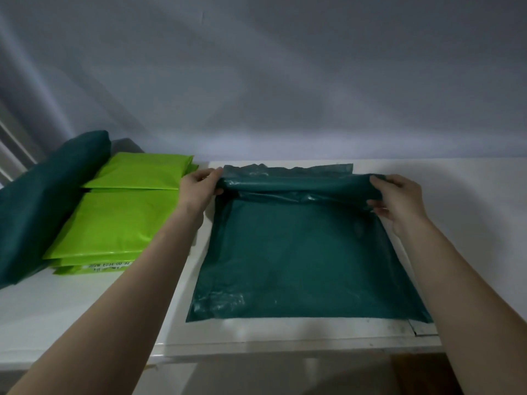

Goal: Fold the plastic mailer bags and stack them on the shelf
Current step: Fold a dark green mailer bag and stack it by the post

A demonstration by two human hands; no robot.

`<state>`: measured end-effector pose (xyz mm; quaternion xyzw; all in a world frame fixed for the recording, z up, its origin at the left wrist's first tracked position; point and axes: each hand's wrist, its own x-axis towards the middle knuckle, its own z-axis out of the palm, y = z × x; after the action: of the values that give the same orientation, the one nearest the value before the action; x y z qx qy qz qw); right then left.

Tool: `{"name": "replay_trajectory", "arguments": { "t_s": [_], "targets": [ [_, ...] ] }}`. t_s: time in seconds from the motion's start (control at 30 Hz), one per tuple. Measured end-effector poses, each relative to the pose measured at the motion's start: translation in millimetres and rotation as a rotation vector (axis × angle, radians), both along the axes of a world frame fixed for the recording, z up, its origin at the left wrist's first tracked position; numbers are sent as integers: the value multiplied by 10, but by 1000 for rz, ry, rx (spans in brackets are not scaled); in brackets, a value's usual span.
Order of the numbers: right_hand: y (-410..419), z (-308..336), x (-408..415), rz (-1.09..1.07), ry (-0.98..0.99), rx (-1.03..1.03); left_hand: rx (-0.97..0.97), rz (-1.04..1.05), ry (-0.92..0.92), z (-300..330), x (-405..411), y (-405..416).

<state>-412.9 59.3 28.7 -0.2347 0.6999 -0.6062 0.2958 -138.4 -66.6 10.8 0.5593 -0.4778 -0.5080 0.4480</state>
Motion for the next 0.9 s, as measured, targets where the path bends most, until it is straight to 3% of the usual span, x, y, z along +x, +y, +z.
{"name": "replay_trajectory", "arguments": {
  "t_s": [0.13,0.3,0.53,0.67,0.8,0.9],
  "targets": [
    [-6,70,11,-2,-62,-58,-43,41,131,96,-24,37],
    [15,160,2,69,-336,-165,-102,34,263,213,-29,114],
    [-25,111,-24,71,-240,-94,70,10,409,291,-76,115],
    [-11,116,-59,47,-184,-101,75,66,330,234,-58,80],
    [8,114,-114,-40,-89,-83,-52,60,172,270,-45,84],
    [28,165,-113,-19,-148,-160,-102,48,211,328,-47,103]
  ]
}}
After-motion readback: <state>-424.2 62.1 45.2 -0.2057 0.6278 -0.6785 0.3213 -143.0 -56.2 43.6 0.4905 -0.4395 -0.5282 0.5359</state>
